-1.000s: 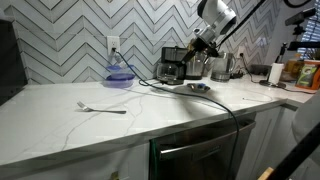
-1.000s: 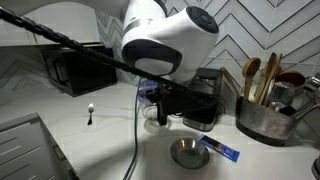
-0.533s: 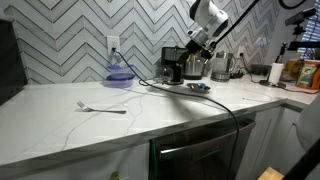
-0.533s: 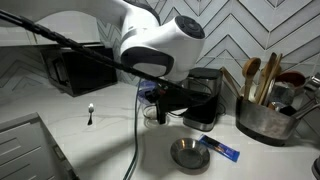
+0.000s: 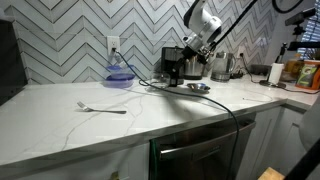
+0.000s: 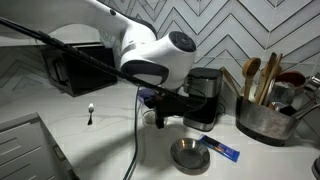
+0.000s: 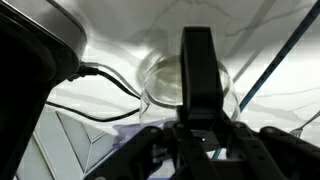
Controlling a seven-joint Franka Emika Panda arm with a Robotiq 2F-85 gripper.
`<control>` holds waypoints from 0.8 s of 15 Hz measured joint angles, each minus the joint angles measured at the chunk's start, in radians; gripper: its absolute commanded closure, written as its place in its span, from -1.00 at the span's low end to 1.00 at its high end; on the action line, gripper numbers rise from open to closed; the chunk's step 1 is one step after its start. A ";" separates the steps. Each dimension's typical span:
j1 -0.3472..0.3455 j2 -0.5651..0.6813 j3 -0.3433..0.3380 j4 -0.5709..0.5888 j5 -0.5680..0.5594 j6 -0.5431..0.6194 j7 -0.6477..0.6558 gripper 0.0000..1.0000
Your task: Remove the kettle from the coffee machine and put it on the counter
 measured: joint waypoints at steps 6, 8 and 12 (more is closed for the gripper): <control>0.009 0.011 0.011 -0.002 0.001 0.000 0.000 0.85; 0.014 0.015 0.014 -0.002 0.001 0.000 -0.001 0.85; 0.021 0.024 0.019 -0.002 0.001 0.002 -0.001 0.85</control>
